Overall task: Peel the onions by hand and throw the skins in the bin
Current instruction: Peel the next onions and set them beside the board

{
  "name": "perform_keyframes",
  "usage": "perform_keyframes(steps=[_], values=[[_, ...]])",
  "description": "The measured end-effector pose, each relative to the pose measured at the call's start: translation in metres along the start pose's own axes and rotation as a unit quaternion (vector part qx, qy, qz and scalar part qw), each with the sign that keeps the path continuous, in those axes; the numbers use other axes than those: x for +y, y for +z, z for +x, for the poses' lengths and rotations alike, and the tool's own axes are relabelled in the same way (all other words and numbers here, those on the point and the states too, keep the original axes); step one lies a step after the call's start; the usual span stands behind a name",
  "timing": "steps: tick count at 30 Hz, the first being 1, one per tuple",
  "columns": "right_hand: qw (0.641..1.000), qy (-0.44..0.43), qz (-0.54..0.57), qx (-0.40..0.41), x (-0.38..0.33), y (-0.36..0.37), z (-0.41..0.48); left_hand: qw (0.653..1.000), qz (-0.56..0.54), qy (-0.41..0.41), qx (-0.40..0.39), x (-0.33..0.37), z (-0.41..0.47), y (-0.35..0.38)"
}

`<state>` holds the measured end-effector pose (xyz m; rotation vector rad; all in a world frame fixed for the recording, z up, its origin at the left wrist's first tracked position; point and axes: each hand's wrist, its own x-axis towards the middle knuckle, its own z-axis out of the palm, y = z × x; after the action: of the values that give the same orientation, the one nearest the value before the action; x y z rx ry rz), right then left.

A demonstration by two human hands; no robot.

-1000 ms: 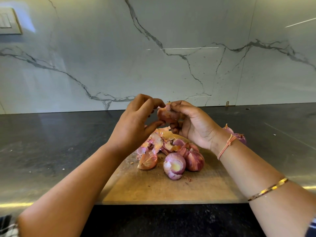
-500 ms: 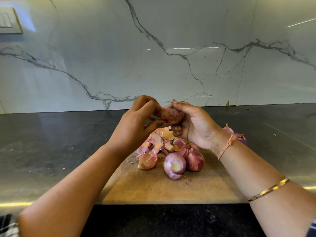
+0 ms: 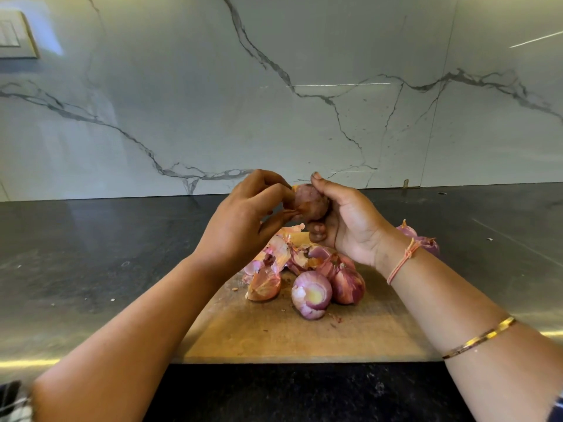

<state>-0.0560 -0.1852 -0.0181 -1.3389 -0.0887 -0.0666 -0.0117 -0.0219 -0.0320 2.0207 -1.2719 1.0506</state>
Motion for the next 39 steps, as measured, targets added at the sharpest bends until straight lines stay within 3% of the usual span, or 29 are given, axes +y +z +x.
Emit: perform_keyframes(steps=[6,10,15,24,30,39], values=[[0.999,0.002,0.026,0.044,-0.004,-0.002,0.001,0.998,0.009,-0.055,-0.014,-0.004,0.0,0.002],[0.999,0.001,-0.003,0.046,-0.002,-0.001,0.0,0.995,-0.044,-0.088,-0.029,0.0,-0.001,0.002],[0.998,-0.012,-0.059,0.031,0.001,0.0,0.0,0.993,-0.089,-0.061,-0.056,0.004,-0.001,0.0],[0.998,-0.014,-0.065,0.022,-0.001,-0.002,-0.001,0.993,-0.109,-0.053,-0.012,-0.001,-0.001,0.004],[0.997,-0.031,-0.062,0.027,-0.002,-0.001,-0.003,0.973,-0.199,-0.119,0.013,0.005,-0.002,0.008],[0.997,-0.04,-0.056,0.036,0.0,-0.002,0.002,0.965,-0.13,-0.224,0.048,0.006,-0.001,0.012]])
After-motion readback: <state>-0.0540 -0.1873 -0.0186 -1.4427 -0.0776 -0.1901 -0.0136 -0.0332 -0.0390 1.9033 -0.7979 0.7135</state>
